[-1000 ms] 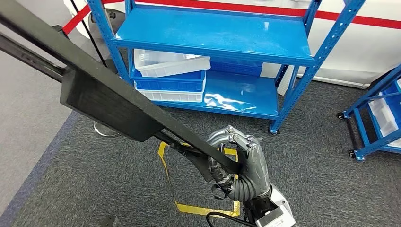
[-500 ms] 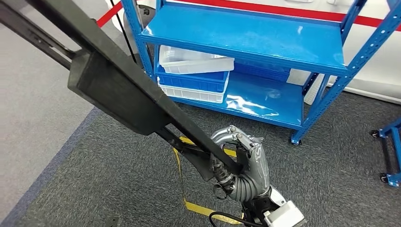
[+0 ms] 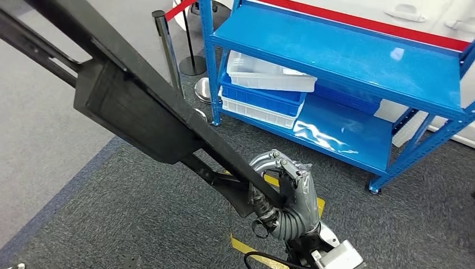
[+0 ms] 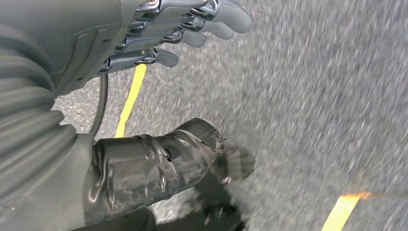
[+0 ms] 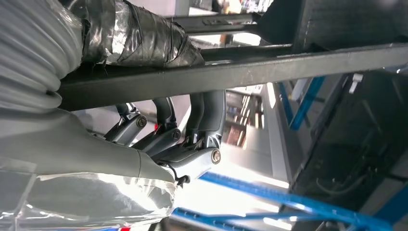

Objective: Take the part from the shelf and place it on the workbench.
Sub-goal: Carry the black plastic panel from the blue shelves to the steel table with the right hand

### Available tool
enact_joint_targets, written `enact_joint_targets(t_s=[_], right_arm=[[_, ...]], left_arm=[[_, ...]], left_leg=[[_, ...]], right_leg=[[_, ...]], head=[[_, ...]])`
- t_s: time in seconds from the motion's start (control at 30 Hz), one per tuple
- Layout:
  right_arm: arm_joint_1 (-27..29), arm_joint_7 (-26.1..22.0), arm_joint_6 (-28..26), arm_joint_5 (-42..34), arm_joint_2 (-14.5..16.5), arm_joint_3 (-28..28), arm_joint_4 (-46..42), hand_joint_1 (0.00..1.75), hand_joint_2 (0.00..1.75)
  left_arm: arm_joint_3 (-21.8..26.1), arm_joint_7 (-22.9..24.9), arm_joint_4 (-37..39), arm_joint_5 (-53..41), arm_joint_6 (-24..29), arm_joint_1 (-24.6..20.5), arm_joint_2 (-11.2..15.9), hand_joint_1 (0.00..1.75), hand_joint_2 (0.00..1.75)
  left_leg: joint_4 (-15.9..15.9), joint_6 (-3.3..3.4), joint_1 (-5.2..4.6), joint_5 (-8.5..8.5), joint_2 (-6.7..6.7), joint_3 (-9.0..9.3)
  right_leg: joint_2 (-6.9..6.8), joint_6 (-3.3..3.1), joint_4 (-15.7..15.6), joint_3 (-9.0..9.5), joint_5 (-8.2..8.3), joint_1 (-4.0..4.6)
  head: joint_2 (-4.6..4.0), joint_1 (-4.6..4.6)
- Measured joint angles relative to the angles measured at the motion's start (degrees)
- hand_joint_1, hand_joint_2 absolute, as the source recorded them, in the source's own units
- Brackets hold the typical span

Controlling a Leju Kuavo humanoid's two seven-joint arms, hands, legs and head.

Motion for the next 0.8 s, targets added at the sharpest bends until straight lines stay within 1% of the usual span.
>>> enact_joint_targets(t_s=[0.03, 0.07, 0.1, 0.13, 0.17, 0.2, 0.23, 0.27, 0.3, 0.33, 0.37, 0.4, 0.43, 0.47, 0.5, 0.53, 0.57, 0.6, 0.63, 0.67, 0.7, 0.73, 0.77, 0.8], right_arm=[[0.01, -0.03, -0.02, 0.03, 0.01, 0.0, 0.13, 1.75, 1.75], [0.02, -0.04, -0.04, 0.03, 0.01, 0.0, 0.31, 1.75, 1.75], [0.02, -0.05, -0.08, -0.02, 0.02, 0.0, 0.48, 1.75, 1.75], [0.01, -0.09, -0.12, -0.09, 0.05, 0.0, 0.61, 1.75, 1.75], [-0.02, -0.2, -0.17, -0.22, 0.09, 0.0, 0.7, 1.75, 1.75], [-0.07, -0.34, -0.24, -0.35, 0.12, 0.01, 0.77, 1.75, 1.75], [-0.14, -0.6, -0.38, -0.57, 0.21, 0.01, 0.84, 1.75, 1.75], [-0.19, -0.86, -0.56, -0.82, 0.32, 0.01, 0.92, 1.75, 1.75], [-0.26, -1.08, -0.74, -1.05, 0.44, 0.01, 1.0, 1.75, 1.75], [-0.32, -1.32, -0.95, -1.27, 0.6, 0.01, 1.09, 1.75, 1.75], [-0.39, -1.47, -1.07, -1.38, 0.76, 0.01, 1.15, 1.75, 1.75], [-0.45, -1.64, -1.15, -1.43, 0.94, 0.01, 1.21, 1.75, 1.75], [-0.49, -1.8, -1.2, -1.45, 1.1, 0.0, 1.26, 1.75, 1.75], [-0.5, -1.94, -1.19, -1.46, 1.22, 0.0, 1.3, 1.75, 1.75], [-0.48, -2.04, -1.15, -1.46, 1.29, 0.0, 1.36, 1.75, 1.75], [-0.46, -2.1, -1.11, -1.46, 1.32, 0.0, 1.43, 1.75, 1.75], [-0.43, -2.13, -1.07, -1.46, 1.33, 0.0, 1.53, 1.75, 1.75], [-0.42, -2.14, -1.01, -1.46, 1.35, 0.0, 1.65, 1.75, 1.75], [-0.42, -2.15, -0.95, -1.46, 1.37, 0.0, 1.75, 1.75, 1.75], [-0.42, -2.15, -0.89, -1.46, 1.4, 0.0, 1.81, 1.75, 1.75], [-0.44, -2.16, -0.83, -1.46, 1.45, 0.0, 1.85, 1.75, 1.75], [-0.46, -2.16, -0.8, -1.46, 1.53, 0.0, 1.85, 1.75, 1.75], [-0.48, -2.18, -0.81, -1.45, 1.6, 0.0, 1.86, 1.75, 1.75], [-0.5, -2.22, -0.83, -1.45, 1.66, 0.0, 1.86, 1.75, 1.75]], left_arm=[[-0.07, -0.33, 0.0, 0.1, 0.25, -0.08, -0.01, 0.0, 1.75], [-0.13, -0.69, 0.0, 0.29, 0.51, -0.09, -0.03, 0.0, 1.75], [-0.17, -1.05, 0.0, 0.51, 0.75, -0.06, -0.09, 0.0, 1.75], [-0.17, -1.34, 0.0, 0.73, 0.91, 0.0, -0.19, 0.0, 1.75], [-0.17, -1.56, 0.0, 0.9, 1.03, 0.04, -0.32, 0.0, 1.75], [-0.18, -1.71, 0.0, 0.98, 1.1, 0.09, -0.46, 0.0, 1.75], [-0.19, -1.7, 0.0, 0.97, 1.08, 0.05, -0.58, 0.0, 1.75], [-0.22, -1.5, 0.0, 0.85, 1.02, 0.01, -0.66, 0.0, 1.75], [-0.26, -1.09, 0.0, 0.71, 0.95, 0.01, -0.71, 0.0, 1.75], [-0.33, -0.47, 0.0, 0.52, 0.9, 0.05, -0.73, 0.0, 1.75], [-0.4, 0.25, -0.01, 0.37, 0.89, 0.2, -0.72, 0.0, 1.75], [-0.48, 0.89, -0.01, 0.27, 0.94, 0.32, -0.73, 0.0, 1.75], [-0.55, 1.42, -0.02, 0.2, 1.04, 0.36, -0.75, 0.0, 1.75], [-0.6, 1.76, -0.02, 0.2, 1.17, 0.27, -0.77, 0.0, 1.75], [-0.66, 1.93, -0.02, 0.28, 1.32, 0.12, -0.79, 0.0, 1.75], [-0.69, 2.01, -0.02, 0.42, 1.45, -0.02, -0.79, 0.0, 1.75], [-0.73, 2.03, -0.02, 0.58, 1.54, -0.05, -0.79, 0.0, 1.75], [-0.75, 2.03, -0.02, 0.72, 1.6, 0.03, -0.78, 0.0, 1.75], [-0.75, 2.02, -0.02, 0.8, 1.62, 0.13, -0.77, 0.0, 1.75], [-0.75, 2.01, -0.02, 0.85, 1.64, 0.21, -0.75, 0.0, 1.75], [-0.75, 1.98, -0.02, 0.88, 1.67, 0.18, -0.73, 0.0, 1.75], [-0.75, 1.93, -0.02, 0.92, 1.71, 0.09, -0.71, 0.0, 1.75], [-0.76, 1.84, -0.02, 0.96, 1.75, -0.01, -0.7, 0.0, 1.75], [-0.77, 1.72, -0.02, 0.97, 1.79, -0.1, -0.71, 0.0, 1.75]], left_leg=[[0.11, 0.1, -0.01, -0.02, -0.63, -0.06], [0.27, 0.09, -0.02, -0.07, -1.37, -0.09], [0.49, 0.04, -0.01, -0.17, -2.14, -0.11], [0.8, -0.08, 0.03, -0.31, -2.94, -0.13], [1.23, -0.28, 0.1, -0.53, -3.77, -0.18], [1.62, -0.49, 0.18, -0.75, -4.45, -0.3], [2.25, -0.77, 0.19, -0.97, -5.16, -0.68], [2.71, -1.11, 0.27, -1.07, -5.76, -1.13], [2.87, -1.48, 0.38, -1.02, -6.32, -1.56], [2.99, -1.91, 0.47, -0.9, -6.98, -1.95], [2.94, -2.27, 0.63, -0.82, -6.97, -2.17], [3.38, -2.58, 0.58, -1.08, -6.05, -2.49], [4.52, -2.86, 0.49, -1.69, -4.64, -3.1], [6.87, -3.11, 0.45, -2.92, -2.82, -4.29], [10.05, -3.37, 0.41, -4.42, -1.33, -5.9], [13.5, -3.55, 0.48, -5.84, -0.62, -7.69], [16.37, -3.67, 0.54, -6.73, -0.22, -9.18], [17.4, -3.67, 0.56, -6.6, -0.07, -9.74], [16.31, -3.54, 0.54, -5.47, 0.04, -9.19], [13.26, -3.26, 0.47, -3.61, 0.29, -7.58], [9.24, -2.85, 0.25, -1.99, 1.17, -5.48], [5.87, -2.35, -0.04, -0.9, 2.51, -3.71], [3.32, -1.88, -0.48, -0.27, 3.78, -2.4], [2.11, -1.5, -0.88, -0.2, 4.71, -1.82]], right_leg=[[0.48, 0.02, 3.46, -1.73, -1.25, 0.0], [0.69, 0.07, 5.62, -2.9, -1.56, -0.03], [0.79, 0.13, 5.74, -3.13, -0.72, -0.09], [0.93, 0.17, 3.73, -2.32, 1.09, -0.19], [1.44, 0.19, 0.12, -0.77, 3.25, -0.35], [2.39, 0.17, -3.15, 0.77, 4.71, -0.54], [3.7, 0.18, -5.72, 1.89, 5.51, -0.74], [4.78, 0.16, -7.08, 2.42, 5.65, -0.8], [5.38, 0.06, -7.2, 2.44, 5.36, -0.74], [5.37, -0.14, -7.4, 2.4, 5.42, -0.66], [4.73, -0.45, -7.51, 2.44, 5.54, -0.62], [4.1, -0.81, -7.71, 2.56, 5.66, -0.67], [3.42, -1.12, -7.93, 2.69, 5.77, -0.76], [2.63, -1.37, -8.08, 2.8, 5.8, -0.76], [1.88, -1.56, -8.12, 2.85, 5.75, -0.65], [1.06, -1.69, -8.12, 2.86, 5.69, -0.54], [0.24, -1.78, -8.1, 2.87, 5.62, -0.43], [-0.46, -1.82, -8.08, 2.89, 5.53, -0.34], [-1.1, -1.82, -8.08, 2.96, 5.44, -0.26], [-1.68, -1.78, -8.09, 3.1, 5.33, -0.17], [-2.26, -1.71, -8.14, 3.31, 5.2, -0.09], [-2.83, -1.59, -8.38, 3.58, 5.14, -0.06], [-3.33, -1.4, -8.64, 3.85, 5.11, 0.0], [-3.75, -1.19, -8.91, 4.07, 5.12, 0.02]], head=[[0.0, 0.07], [0.0, 0.07], [0.0, 0.07], [0.0, 0.08], [0.0, 0.09], [0.0, 0.09], [0.0, 0.07], [0.0, 0.07], [0.0, 0.05], [0.0, 0.04], [0.0, 0.04], [0.0, -0.11], [0.0, -0.31], [0.0, -0.48], [0.0, -0.66], [0.0, -0.68], [0.0, -0.68], [0.0, -0.7], [0.0, -0.7], [0.0, -0.71], [0.0, -0.7], [0.0, -0.67], [0.0, -0.75], [0.0, -0.83]])
